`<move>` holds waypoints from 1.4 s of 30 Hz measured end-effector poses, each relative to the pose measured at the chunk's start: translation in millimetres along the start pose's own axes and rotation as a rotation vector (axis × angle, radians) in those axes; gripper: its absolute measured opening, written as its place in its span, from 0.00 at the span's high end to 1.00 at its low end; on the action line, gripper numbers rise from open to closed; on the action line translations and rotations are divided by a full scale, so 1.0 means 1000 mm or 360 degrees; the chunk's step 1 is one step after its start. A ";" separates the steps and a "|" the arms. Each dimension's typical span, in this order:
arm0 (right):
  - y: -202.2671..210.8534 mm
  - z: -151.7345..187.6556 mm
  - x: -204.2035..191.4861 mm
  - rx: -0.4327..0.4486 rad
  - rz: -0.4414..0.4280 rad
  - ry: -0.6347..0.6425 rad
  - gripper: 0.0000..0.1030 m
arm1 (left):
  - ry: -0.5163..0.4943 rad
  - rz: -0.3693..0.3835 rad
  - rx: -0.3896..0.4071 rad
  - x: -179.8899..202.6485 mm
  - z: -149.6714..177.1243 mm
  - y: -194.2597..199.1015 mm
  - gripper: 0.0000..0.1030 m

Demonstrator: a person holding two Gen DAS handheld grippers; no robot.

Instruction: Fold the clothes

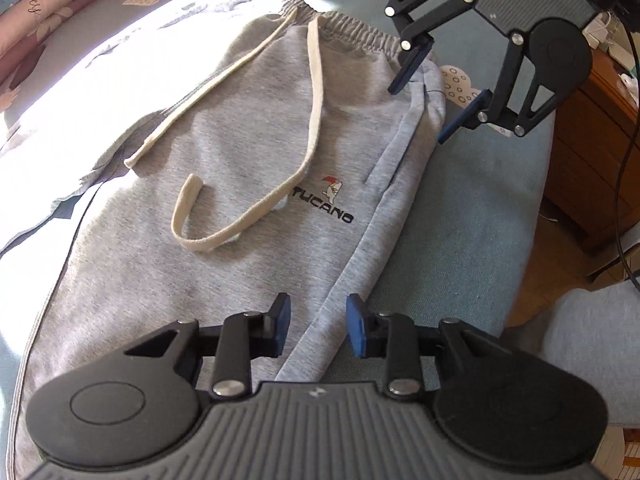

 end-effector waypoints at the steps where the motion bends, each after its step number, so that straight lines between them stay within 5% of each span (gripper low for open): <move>1: 0.001 0.004 0.013 0.0017 0.0005 -0.0156 0.48 | 0.0043 -0.0001 0.0012 -0.007 -0.003 -0.003 0.67; 7: -0.023 0.028 0.068 0.0121 -0.0150 -0.0935 0.42 | 0.0177 0.0026 -0.0050 -0.022 -0.002 -0.032 0.65; 14: -0.049 0.060 0.059 0.0174 -0.0320 -0.1275 0.25 | 0.0336 0.0150 -0.0116 -0.022 0.018 -0.034 0.45; 18: -0.061 0.069 0.053 0.0196 -0.0397 -0.1404 0.00 | 0.0297 0.0177 -0.0131 -0.020 0.015 -0.036 0.34; 23: -0.047 0.055 0.061 0.0093 -0.0375 -0.1456 0.05 | 0.0245 0.0150 -0.0139 -0.013 0.017 -0.033 0.33; 28: -0.018 0.043 0.094 0.0497 -0.0395 -0.1575 0.00 | 0.0280 0.0174 -0.0141 -0.011 0.015 -0.035 0.26; 32: -0.060 0.018 0.122 0.0527 -0.0473 -0.1658 0.00 | 0.0260 0.0166 -0.0154 -0.008 0.015 -0.034 0.25; 35: -0.072 0.041 0.119 0.0516 -0.0358 -0.1698 0.01 | 0.0288 0.0199 -0.0146 -0.007 0.008 -0.041 0.24; 38: -0.067 0.072 0.112 0.0561 -0.0450 -0.1762 0.04 | 0.0319 0.0227 -0.0140 -0.008 0.006 -0.041 0.20; 42: -0.046 0.072 0.107 0.0530 -0.0510 -0.1925 0.03 | 0.0372 0.0236 -0.0132 -0.011 0.005 -0.039 0.20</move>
Point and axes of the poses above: each gripper's, at about its wrist camera, not at the fingertips, and y roughly against the way its jaws point, x to its right, z to its underside, the point moved 2 cm from there along -y, roughly the way its jaws point, and after that the axes turned 12 degrees about -x, right-handed, at the moved point
